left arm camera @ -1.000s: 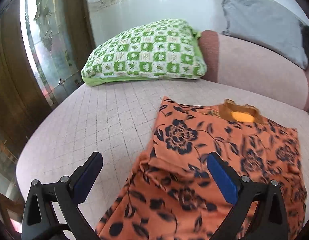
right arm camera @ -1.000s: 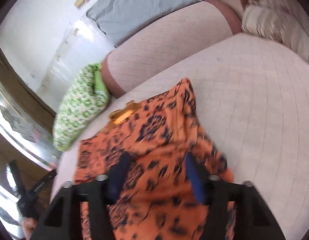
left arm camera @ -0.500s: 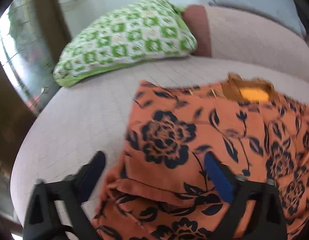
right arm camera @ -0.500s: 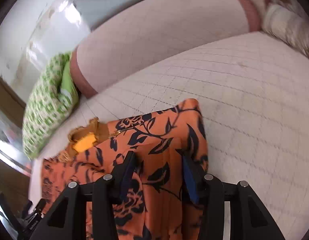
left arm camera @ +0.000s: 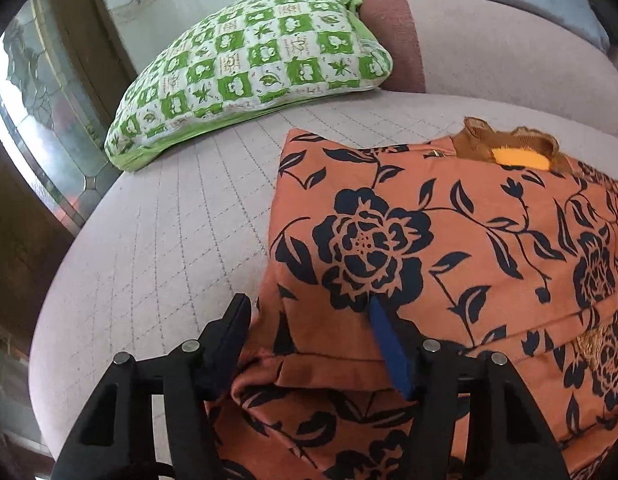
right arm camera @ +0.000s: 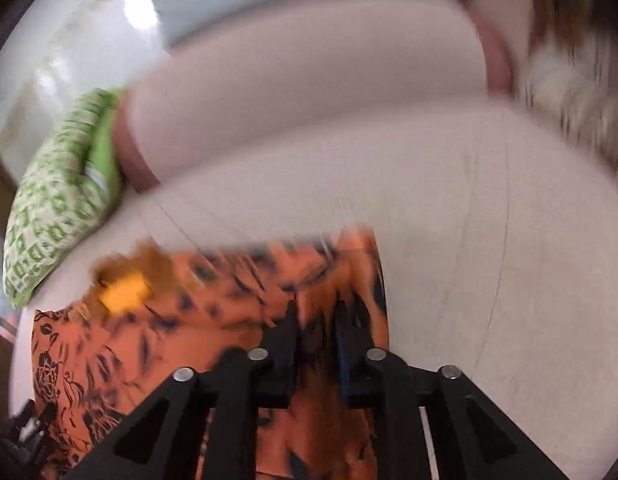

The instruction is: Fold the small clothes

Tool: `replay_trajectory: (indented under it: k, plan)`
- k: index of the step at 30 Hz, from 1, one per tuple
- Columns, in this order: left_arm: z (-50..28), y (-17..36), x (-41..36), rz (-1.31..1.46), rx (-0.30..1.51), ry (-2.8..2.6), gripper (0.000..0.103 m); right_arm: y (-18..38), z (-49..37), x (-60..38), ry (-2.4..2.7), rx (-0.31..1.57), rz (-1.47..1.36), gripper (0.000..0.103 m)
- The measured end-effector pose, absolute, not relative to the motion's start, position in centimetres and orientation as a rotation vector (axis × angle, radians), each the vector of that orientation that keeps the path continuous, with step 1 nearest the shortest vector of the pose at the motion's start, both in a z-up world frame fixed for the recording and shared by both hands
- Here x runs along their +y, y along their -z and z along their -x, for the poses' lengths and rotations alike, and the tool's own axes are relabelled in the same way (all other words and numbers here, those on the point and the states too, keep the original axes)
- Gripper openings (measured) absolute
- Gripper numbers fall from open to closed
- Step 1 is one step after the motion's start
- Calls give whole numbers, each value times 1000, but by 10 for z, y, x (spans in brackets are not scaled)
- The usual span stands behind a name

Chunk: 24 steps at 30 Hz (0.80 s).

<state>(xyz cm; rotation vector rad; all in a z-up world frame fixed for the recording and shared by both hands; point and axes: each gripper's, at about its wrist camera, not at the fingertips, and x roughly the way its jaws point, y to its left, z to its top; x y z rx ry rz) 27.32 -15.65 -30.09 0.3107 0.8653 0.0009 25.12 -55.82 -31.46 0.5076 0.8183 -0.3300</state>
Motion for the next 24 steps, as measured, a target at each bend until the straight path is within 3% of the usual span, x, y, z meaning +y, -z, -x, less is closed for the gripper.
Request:
replay_trajectory:
  k: [2, 7, 12, 15, 19, 21, 23, 24]
  plan:
    - [-273, 300, -154, -303, 874, 3, 63, 303, -240, -565, 341, 766, -552, 31]
    - [-268, 297, -145, -289, 881, 5, 63, 263, -204, -567, 324, 606, -555, 33]
    - [-263, 294, -131, -275, 885, 0, 63, 310, -224, -539, 217, 931, -470, 32]
    - [-260, 292, -116, -243, 899, -9, 63, 304, -214, -521, 259, 906, -357, 32]
    - [-245, 281, -91, -191, 911, 9, 63, 277, -174, -513, 193, 831, -456, 33]
    - [-229, 273, -71, -169, 900, 0, 69, 268, -146, -515, 194, 815, -487, 33]
    - [-214, 268, -52, -133, 895, -5, 76, 266, -106, -519, 151, 772, -567, 39]
    - [-205, 266, -43, -125, 892, -4, 76, 265, -98, -516, 141, 777, -584, 58]
